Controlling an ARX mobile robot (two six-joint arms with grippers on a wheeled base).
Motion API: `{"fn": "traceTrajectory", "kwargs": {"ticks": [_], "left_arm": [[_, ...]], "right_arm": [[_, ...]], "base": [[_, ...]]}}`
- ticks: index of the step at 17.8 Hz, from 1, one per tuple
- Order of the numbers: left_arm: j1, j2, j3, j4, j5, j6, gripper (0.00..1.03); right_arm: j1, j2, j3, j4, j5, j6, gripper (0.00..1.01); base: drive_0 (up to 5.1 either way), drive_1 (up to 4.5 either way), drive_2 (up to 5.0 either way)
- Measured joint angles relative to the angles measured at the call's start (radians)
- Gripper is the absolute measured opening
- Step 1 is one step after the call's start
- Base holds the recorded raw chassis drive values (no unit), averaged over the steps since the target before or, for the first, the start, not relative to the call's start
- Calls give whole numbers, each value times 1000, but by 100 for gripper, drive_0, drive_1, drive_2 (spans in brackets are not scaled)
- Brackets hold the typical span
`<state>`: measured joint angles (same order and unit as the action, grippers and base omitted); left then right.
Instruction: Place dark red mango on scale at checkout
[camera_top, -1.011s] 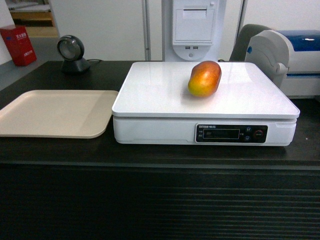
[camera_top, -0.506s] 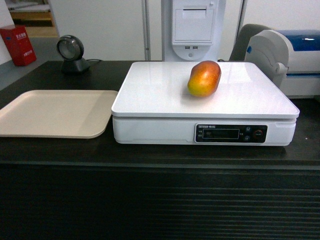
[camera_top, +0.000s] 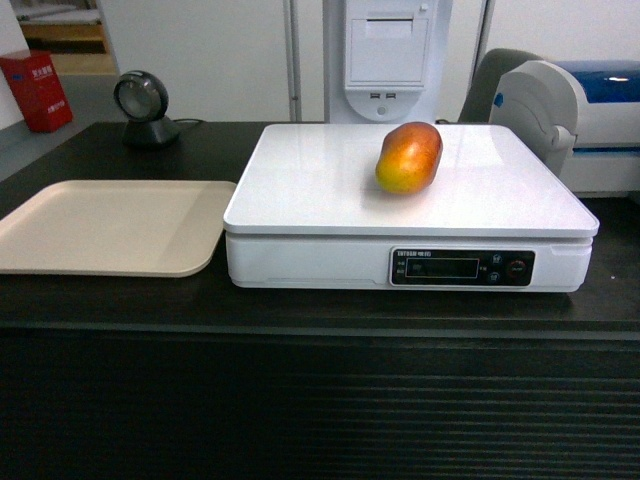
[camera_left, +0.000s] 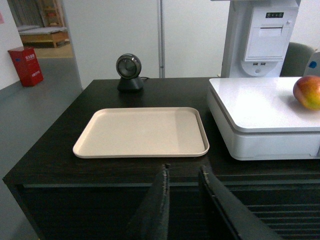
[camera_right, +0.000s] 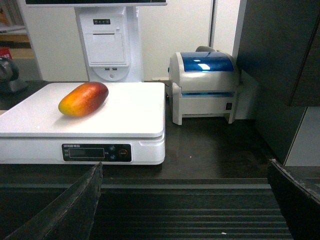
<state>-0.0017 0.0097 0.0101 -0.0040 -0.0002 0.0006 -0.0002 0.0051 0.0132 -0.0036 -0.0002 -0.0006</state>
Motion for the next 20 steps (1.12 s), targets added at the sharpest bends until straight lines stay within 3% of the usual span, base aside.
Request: {"fn": "traceTrajectory", "kwargs": {"ticks": [2, 5, 8, 20], "left_arm": [[0, 0, 0, 0, 0, 0, 47], [0, 0, 0, 0, 0, 0, 78], [0, 0, 0, 0, 0, 0, 99], [0, 0, 0, 0, 0, 0, 98]], "right_arm": [[0, 0, 0, 0, 0, 0, 98], [0, 0, 0, 0, 0, 0, 98], [0, 0, 0, 0, 0, 0, 98], [0, 0, 0, 0, 0, 0, 98]], "base": [[0, 0, 0], [0, 0, 0], [0, 0, 0], [0, 0, 0]]}}
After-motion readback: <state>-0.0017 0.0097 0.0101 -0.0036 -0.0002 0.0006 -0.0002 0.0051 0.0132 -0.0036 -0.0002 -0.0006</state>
